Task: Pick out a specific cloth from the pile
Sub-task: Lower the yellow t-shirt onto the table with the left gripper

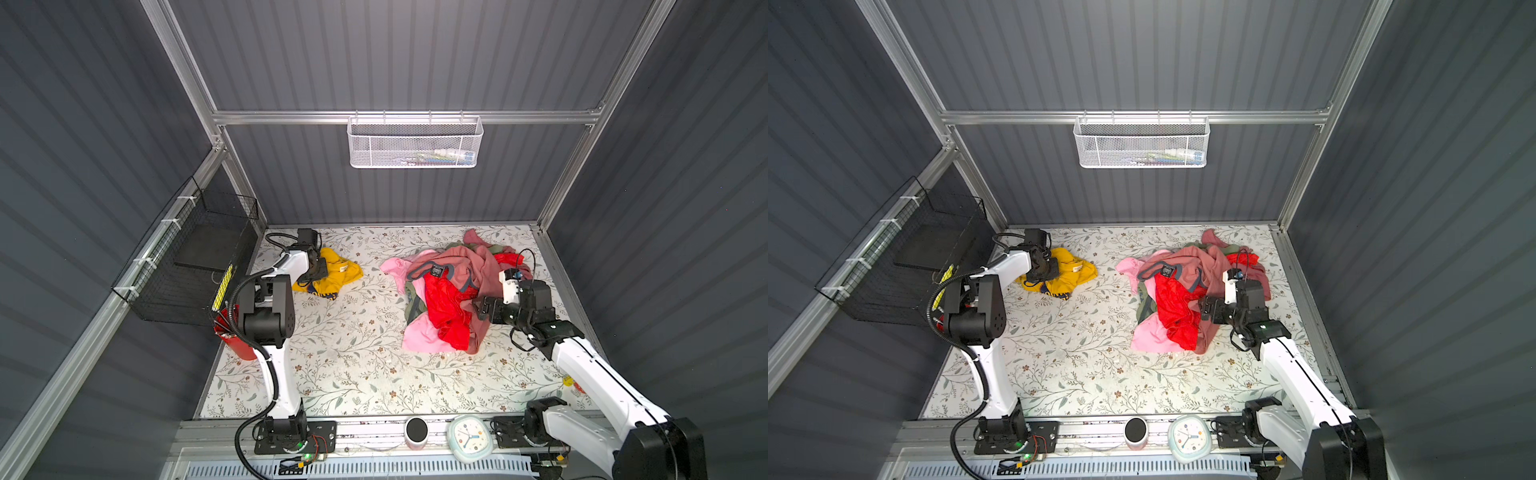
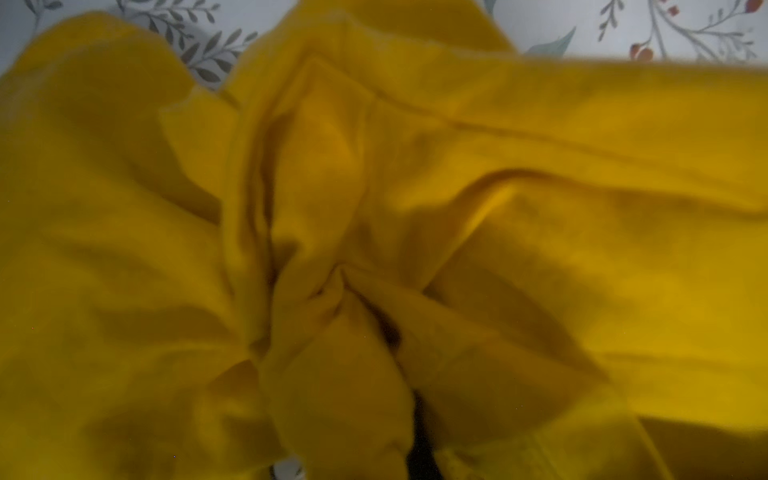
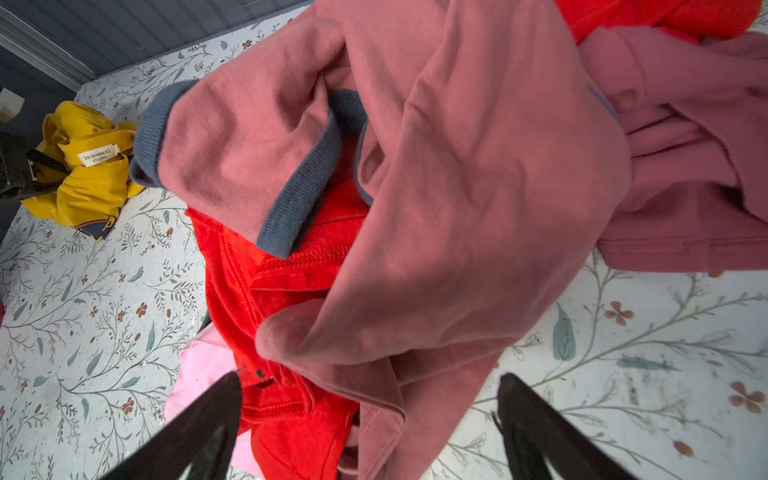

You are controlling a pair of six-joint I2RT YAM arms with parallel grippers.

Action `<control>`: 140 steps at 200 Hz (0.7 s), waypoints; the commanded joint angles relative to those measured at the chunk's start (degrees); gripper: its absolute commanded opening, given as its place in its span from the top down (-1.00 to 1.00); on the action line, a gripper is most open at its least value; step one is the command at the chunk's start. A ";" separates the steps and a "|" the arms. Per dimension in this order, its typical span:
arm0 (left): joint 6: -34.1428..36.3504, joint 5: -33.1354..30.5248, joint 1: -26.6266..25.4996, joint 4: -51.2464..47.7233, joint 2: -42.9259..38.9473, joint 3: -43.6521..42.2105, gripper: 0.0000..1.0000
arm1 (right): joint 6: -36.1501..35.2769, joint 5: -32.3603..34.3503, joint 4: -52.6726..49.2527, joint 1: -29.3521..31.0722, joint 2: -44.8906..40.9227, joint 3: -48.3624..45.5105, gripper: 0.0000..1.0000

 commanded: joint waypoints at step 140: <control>2.42 -12.57 -9.89 0.48 -25.50 -13.23 -0.82 | -3.70 2.90 -3.90 0.22 -4.68 2.75 -0.92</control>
